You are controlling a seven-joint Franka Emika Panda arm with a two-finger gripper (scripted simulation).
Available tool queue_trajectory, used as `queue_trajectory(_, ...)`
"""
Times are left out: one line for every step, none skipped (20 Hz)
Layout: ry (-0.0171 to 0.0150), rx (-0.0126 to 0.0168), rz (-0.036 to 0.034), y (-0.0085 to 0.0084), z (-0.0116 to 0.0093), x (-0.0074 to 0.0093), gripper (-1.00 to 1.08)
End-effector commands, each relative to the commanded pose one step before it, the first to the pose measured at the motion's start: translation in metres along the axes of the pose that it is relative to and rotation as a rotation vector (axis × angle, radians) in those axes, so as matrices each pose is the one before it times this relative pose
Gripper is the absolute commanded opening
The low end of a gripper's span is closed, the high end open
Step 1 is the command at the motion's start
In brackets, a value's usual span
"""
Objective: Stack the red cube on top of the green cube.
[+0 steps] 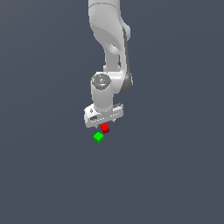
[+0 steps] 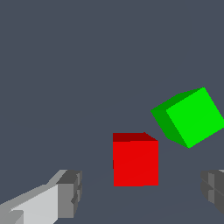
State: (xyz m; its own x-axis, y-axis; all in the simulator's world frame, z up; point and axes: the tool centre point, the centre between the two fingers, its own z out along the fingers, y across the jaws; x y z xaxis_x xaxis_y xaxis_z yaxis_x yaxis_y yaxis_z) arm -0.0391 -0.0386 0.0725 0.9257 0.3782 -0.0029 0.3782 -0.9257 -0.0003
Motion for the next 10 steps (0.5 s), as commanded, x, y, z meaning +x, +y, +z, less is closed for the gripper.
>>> queue_trajectory(0.00279, -0.00035, -0.01308, 0.00083, 0.00207, 0.00006, 1.0)
queue_trajectory(0.00025, 0.0, -0.00167, 0.00022, 0.00035, 0.00003, 1.0)
queue_trajectory(0.00003, 0.00003, -0.00069, 0.00002, 0.00011, 0.00014, 1.0)
queue_trajectory(0.0, 0.0, 0.0, -0.00013, -0.0001, 0.00016, 1.0)
queue_trajectory(-0.00089, 0.00021, 0.00287, 0.00008, -0.00011, -0.00041, 1.0)
queue_trajectory(0.0, 0.0, 0.0, 0.00001, 0.00034, -0.00001, 1.0)
queue_trajectory(0.0, 0.0, 0.0, 0.00002, 0.001, -0.00003, 1.0)
queue_trajectory(0.0, 0.0, 0.0, 0.00003, 0.00167, -0.00005, 1.0)
queue_trajectory(0.0, 0.0, 0.0, 0.00004, 0.00233, -0.00008, 1.0)
queue_trajectory(0.0, 0.0, 0.0, 0.00005, 0.00298, -0.0001, 1.0)
